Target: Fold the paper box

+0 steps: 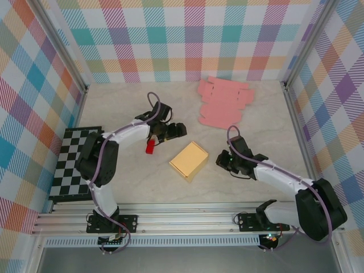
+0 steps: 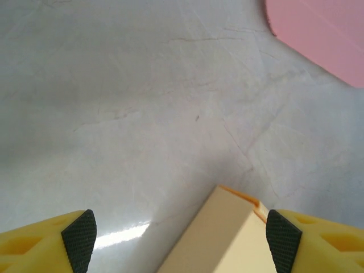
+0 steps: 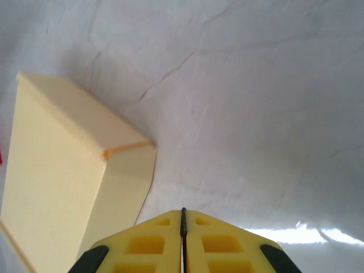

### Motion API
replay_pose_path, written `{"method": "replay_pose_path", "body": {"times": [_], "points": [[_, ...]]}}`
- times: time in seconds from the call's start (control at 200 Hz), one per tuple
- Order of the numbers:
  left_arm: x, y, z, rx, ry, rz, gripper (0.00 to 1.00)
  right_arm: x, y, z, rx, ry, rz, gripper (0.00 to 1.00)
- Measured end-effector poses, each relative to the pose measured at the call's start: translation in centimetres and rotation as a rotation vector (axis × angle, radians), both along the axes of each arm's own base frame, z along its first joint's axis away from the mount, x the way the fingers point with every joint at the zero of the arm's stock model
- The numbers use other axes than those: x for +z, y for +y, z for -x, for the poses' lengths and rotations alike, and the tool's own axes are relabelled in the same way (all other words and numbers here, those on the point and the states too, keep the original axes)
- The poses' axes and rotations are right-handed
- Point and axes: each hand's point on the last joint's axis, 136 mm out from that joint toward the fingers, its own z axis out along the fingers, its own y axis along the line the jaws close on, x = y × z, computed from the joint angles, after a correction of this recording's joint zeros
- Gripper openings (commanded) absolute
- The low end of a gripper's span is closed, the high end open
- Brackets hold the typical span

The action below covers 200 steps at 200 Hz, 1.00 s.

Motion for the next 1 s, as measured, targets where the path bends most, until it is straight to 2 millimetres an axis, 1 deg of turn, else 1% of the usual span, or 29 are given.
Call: {"method": "replay_pose_path", "body": {"times": [0.05, 0.095, 0.195, 0.245, 0.31, 0.385, 0.465, 0.61, 0.715, 0.895, 1.0], "points": [[0.0, 0.2, 1.3, -0.012, 0.006, 0.009, 0.8, 0.1, 1.1, 1.0, 0.041, 0.013, -0.017, 0.11], [-0.6, 0.4, 2.5, -0.023, 0.022, 0.011, 0.8, 0.1, 2.0, 1.8, 0.069, 0.027, -0.033, 0.11], [-3.1, 0.9, 5.0, -0.042, 0.085, -0.004, 0.8, -0.5, 4.1, 3.6, 0.121, 0.057, -0.068, 0.11], [-4.0, 1.0, 5.9, -0.049, 0.111, -0.011, 0.8, -0.9, 5.1, 4.3, 0.138, 0.072, -0.081, 0.11], [-4.3, 0.8, 6.5, -0.056, 0.123, -0.015, 0.8, -1.5, 6.6, 5.0, 0.156, 0.085, -0.099, 0.1], [-4.1, -0.2, 6.7, -0.077, 0.101, -0.007, 0.8, -2.0, 8.1, 5.6, 0.166, 0.093, -0.113, 0.1], [-3.9, -1.2, 7.1, -0.101, 0.089, 0.0, 0.8, -2.5, 9.2, 6.0, 0.164, 0.098, -0.126, 0.1], [-3.9, -2.1, 7.6, -0.107, 0.081, 0.008, 0.8, -2.5, 10.1, 6.1, 0.142, 0.092, -0.143, 0.1], [-4.8, -1.7, 8.4, -0.09, 0.1, -0.005, 0.8, -2.5, 10.3, 6.4, 0.131, 0.095, -0.145, 0.1], [-4.8, -1.2, 8.9, -0.06, 0.098, 0.002, 0.8, -2.7, 10.5, 7.0, 0.126, 0.105, -0.142, 0.1], [-4.8, -1.3, 9.0, -0.046, 0.1, 0.006, 0.8, -3.3, 10.2, 7.4, 0.123, 0.112, -0.135, 0.1]]}}
